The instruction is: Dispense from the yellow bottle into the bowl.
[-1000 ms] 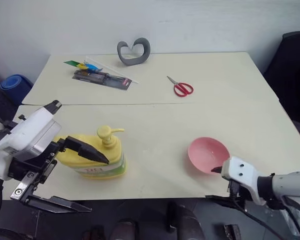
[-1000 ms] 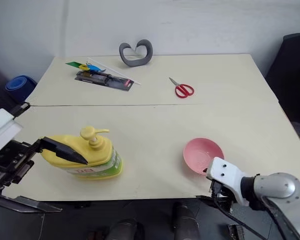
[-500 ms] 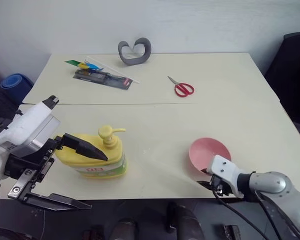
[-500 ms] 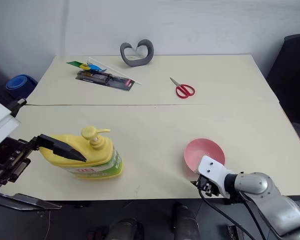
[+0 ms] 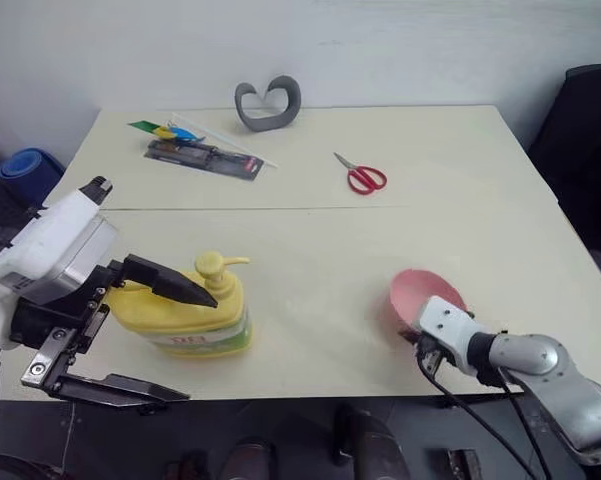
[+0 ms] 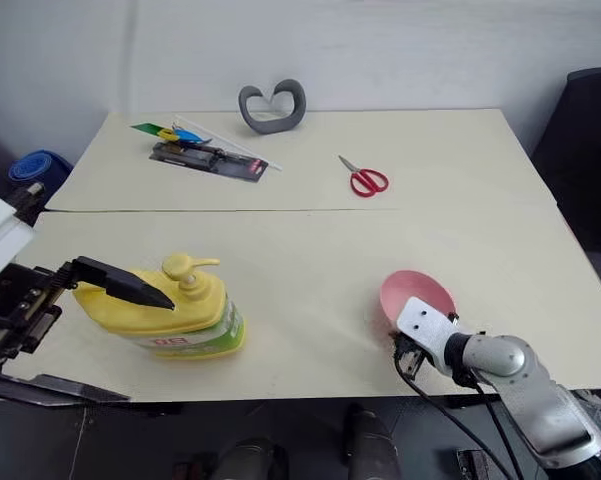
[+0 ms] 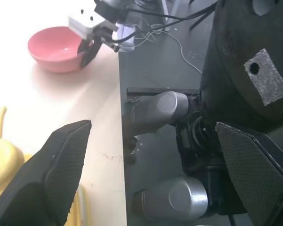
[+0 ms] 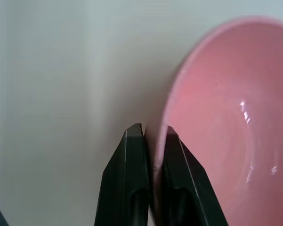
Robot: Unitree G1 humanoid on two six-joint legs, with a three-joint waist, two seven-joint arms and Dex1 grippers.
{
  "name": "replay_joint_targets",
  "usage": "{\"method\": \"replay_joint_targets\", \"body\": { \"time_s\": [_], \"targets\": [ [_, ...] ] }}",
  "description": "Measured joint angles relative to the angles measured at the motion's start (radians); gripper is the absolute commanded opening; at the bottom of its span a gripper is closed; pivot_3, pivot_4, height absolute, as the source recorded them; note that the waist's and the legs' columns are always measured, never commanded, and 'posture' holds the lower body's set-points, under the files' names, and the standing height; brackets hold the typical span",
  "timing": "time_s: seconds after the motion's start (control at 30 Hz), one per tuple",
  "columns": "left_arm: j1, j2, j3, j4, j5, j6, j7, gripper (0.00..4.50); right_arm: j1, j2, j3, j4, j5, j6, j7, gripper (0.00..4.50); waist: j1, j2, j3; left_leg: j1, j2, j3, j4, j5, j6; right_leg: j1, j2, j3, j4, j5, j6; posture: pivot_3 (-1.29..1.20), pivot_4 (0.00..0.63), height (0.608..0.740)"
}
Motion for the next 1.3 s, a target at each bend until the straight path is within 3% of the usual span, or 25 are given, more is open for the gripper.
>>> {"method": "replay_joint_targets", "body": {
  "time_s": [0.2, 0.5, 0.6, 0.77, 1.03, 1.3],
  "targets": [
    [0.014, -0.028, 0.027, 0.029, 0.028, 0.003, 0.057, 4.5, -0.085, -0.032, -0.004, -0.008, 0.016, 0.003, 0.074, 0.05, -0.004, 0.0, 0.0, 0.0, 0.0, 0.001, 0.0, 0.0, 0.0, 0.0, 0.0, 0.0, 0.0, 0.0, 0.0, 0.0, 0.15, 0.74],
    [-0.086, -0.074, 0.077, 0.231, 0.059, 0.011, 0.247, 4.5, -0.6, -0.038, 0.186, 0.079, 0.028, -0.092, 0.383, 0.05, -0.015, -0.002, 0.002, 0.001, 0.003, 0.001, 0.0, 0.0, -0.001, -0.001, 0.003, 0.0, 0.002, -0.001, -0.003, 0.0, 0.15, 0.74],
    [-0.098, -0.095, 0.036, 0.254, 0.078, -0.012, 0.253, 3.92, -0.747, 0.037, 0.266, 0.174, 0.028, -0.135, 0.478, 0.0, -0.018, -0.002, 0.002, 0.0, 0.002, 0.004, 0.0, -0.001, -0.002, -0.004, 0.002, -0.002, 0.002, 0.0, -0.002, 0.0, 0.15, 0.74],
    [-0.111, -0.132, -0.047, 0.23, 0.072, -0.03, 0.215, 2.47, -0.998, 0.207, 0.362, 0.329, 0.026, -0.167, 0.588, 0.0, -0.026, -0.003, 0.001, -0.008, 0.002, 0.01, 0.001, 0.0, -0.002, -0.016, 0.002, -0.002, 0.005, 0.0, -0.003, 0.0, 0.15, 0.74],
    [-0.091, -0.134, -0.06, 0.19, 0.073, -0.029, 0.196, 0.03, -1.062, 0.251, 0.418, 0.411, 0.004, -0.249, 0.712, 0.0, -0.027, -0.004, 0.001, -0.014, 0.003, 0.009, 0.004, -0.001, -0.002, -0.019, 0.003, -0.003, 0.004, 0.0, -0.002, 0.0, 0.15, 0.74],
    [-0.091, -0.133, -0.062, 0.146, 0.074, -0.033, 0.199, 0.03, -1.104, 0.274, 0.428, 0.415, -0.013, -0.352, 0.805, 0.0, -0.027, -0.004, 0.001, -0.014, 0.003, 0.009, 0.01, -0.001, -0.003, -0.019, 0.002, -0.002, 0.008, 0.001, -0.003, 0.0, 0.15, 0.74]
  ]
}}
